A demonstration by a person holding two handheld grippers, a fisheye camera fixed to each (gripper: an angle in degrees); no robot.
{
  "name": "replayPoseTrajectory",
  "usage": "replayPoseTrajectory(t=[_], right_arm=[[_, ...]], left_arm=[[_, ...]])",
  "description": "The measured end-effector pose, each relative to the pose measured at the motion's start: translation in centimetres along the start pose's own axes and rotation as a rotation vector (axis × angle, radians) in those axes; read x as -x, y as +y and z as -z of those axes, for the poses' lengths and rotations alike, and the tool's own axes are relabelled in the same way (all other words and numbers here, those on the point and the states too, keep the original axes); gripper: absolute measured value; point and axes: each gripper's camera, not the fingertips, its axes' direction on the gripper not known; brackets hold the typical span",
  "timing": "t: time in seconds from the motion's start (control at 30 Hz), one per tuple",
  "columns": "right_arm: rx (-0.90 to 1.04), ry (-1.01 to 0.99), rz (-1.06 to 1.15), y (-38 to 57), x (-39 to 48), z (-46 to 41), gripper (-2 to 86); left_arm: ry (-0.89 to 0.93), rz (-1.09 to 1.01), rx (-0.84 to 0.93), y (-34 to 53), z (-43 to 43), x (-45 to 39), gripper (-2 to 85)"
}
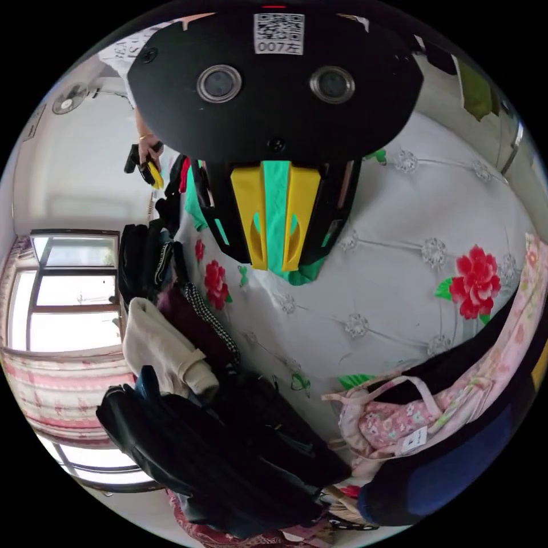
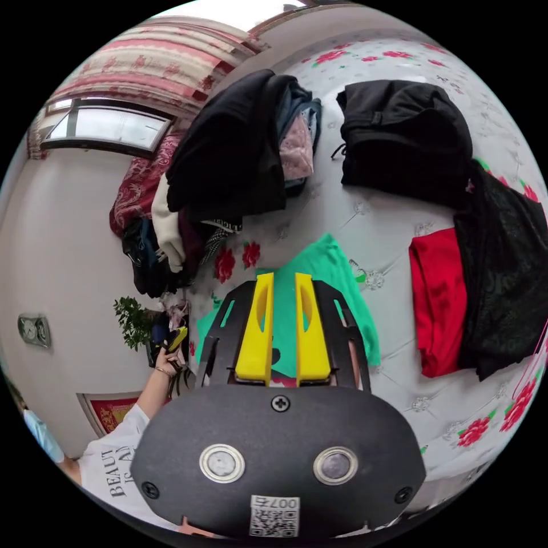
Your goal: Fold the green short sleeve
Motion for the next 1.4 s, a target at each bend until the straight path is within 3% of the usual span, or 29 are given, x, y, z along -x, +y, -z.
replayPoseTrajectory(t=[0.17,0.27,0.43,0.57,0.6,0.77,0.97,1.1,1.23,1.4], right_arm=[[0.012,0.092,0.045,4.0,-1.5,-1.6,6.5],[-0.021,0.095,-0.051,7.8,-4.5,-1.2,7.4],[-0.106,-0.115,-0.359,12.2,-10.1,-2.2,9.3],[-0.152,-0.23,-0.425,12.1,-10.7,-4.4,9.6],[-0.171,-0.262,-0.435,11.7,-10.4,-5.0,9.3],[-0.198,-0.231,-0.512,10.8,-9.5,-5.9,7.4],[-0.171,0.004,-0.061,8.2,2.1,-4.3,5.9],[-0.102,0.066,0.45,7.6,15.7,-6.3,5.5],[0.065,-0.025,0.851,10.3,27.1,-12.6,5.9],[0.383,-0.163,0.989,15.2,32.4,-24.9,6.9]], left_arm=[[-0.106,-0.197,0.032,1.9,-0.2,-0.4,6.2],[-0.176,-0.243,0.063,4.5,0.3,0.8,6.7],[-0.196,-0.281,0.036,6.9,0.8,0.7,8.0],[-0.341,-0.297,0.139,6.0,-3.2,0.7,7.0],[-0.337,-0.331,0.069,5.9,-3.0,0.6,5.9],[-0.272,-0.271,0.094,4.8,-2.6,1.6,5.8],[-0.152,-0.177,0.013,6.6,1.3,3.6,5.2],[-0.06,-0.132,-0.01,8.3,3.2,5.3,5.6],[-0.024,-0.109,-0.057,9.3,4.5,6.1,5.6],[0.067,-0.058,-0.063,9.7,4.7,8.2,6.0]])
